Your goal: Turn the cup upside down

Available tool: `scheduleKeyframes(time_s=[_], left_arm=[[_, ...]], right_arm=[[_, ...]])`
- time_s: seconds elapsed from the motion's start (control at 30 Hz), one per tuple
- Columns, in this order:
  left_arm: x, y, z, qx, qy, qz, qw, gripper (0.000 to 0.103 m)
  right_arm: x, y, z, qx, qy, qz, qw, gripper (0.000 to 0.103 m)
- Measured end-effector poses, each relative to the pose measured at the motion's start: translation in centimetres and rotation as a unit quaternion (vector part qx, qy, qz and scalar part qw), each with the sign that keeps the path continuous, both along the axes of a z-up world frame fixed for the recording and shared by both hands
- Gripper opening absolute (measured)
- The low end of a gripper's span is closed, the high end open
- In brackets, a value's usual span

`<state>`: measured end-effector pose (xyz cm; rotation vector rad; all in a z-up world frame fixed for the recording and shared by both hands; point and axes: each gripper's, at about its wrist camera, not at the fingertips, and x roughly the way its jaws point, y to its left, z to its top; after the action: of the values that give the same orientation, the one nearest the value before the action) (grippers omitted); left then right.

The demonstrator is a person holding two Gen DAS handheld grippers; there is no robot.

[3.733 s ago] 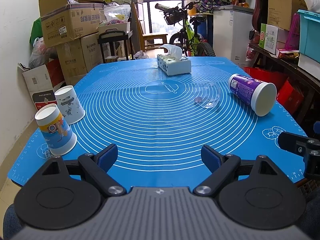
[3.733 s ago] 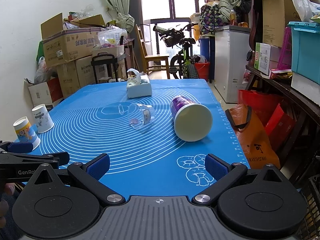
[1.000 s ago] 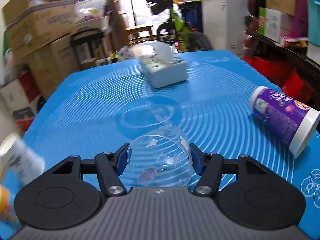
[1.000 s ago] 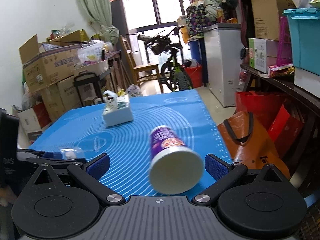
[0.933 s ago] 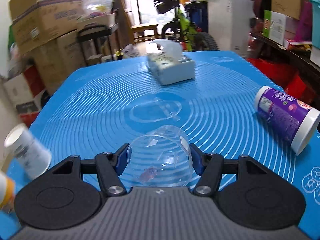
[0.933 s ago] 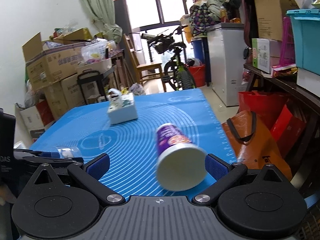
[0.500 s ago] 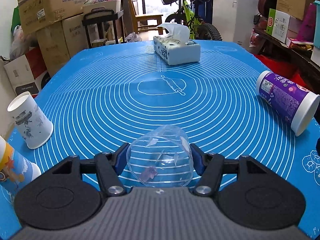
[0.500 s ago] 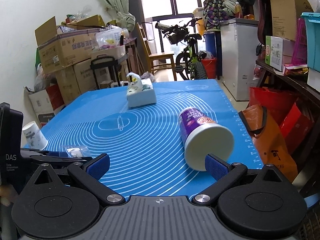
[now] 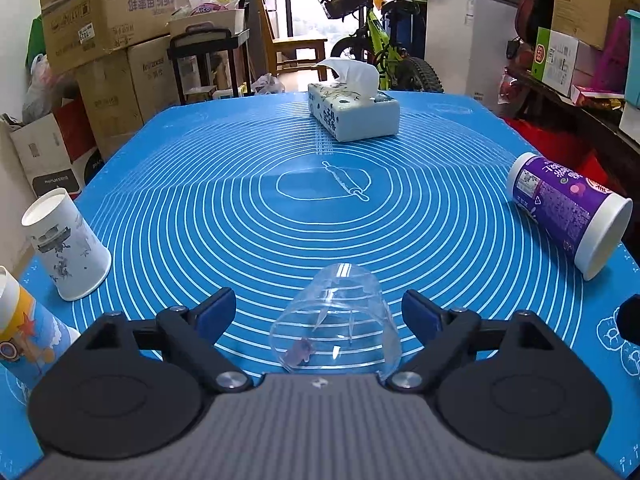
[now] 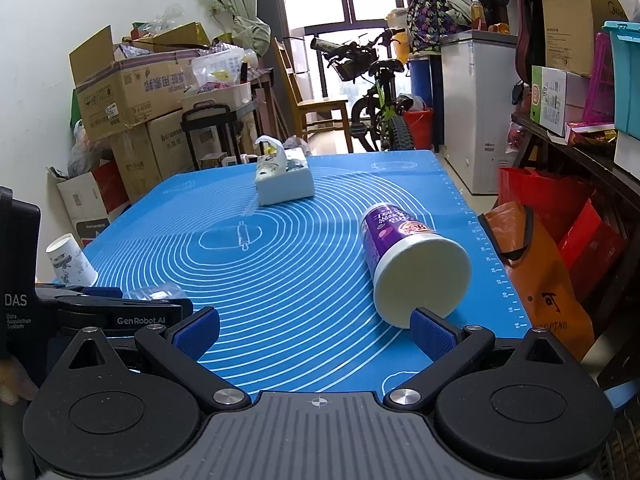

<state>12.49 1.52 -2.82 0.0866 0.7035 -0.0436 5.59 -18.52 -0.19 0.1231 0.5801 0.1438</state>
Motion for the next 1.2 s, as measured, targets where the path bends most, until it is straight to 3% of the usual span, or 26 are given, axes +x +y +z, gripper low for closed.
scheduleKeyframes(time_s=[0.3, 0.5, 0.57, 0.8, 1.2], left_arm=[[-0.4, 0.4, 0.4, -0.007, -0.001, -0.003, 1.0000, 0.090], [-2.3, 1.0, 2.4, -0.012, -0.015, -0.005, 0.9998, 0.091], [-3.2, 1.4, 3.0, -0.007, -0.022, 0.003, 0.9997, 0.097], [-4.9, 4.0, 4.0, 0.015, -0.030, 0.033, 0.9989, 0.097], [-5.4, 7.2, 4.5, 0.012, -0.035, 0.058, 0.9976, 0.097]], right_arm=[[0.0, 0.1, 0.1, -0.002, 0.000, 0.002, 1.000, 0.100], [-0.1, 0.5, 0.9, 0.001, 0.001, 0.014, 1.000, 0.100], [-0.1, 0.8, 1.4, 0.003, -0.001, 0.020, 1.000, 0.101], [0.5, 2.8, 2.8, 0.012, 0.012, 0.052, 0.999, 0.100], [1.5, 6.9, 3.7, 0.004, 0.022, 0.083, 0.996, 0.100]])
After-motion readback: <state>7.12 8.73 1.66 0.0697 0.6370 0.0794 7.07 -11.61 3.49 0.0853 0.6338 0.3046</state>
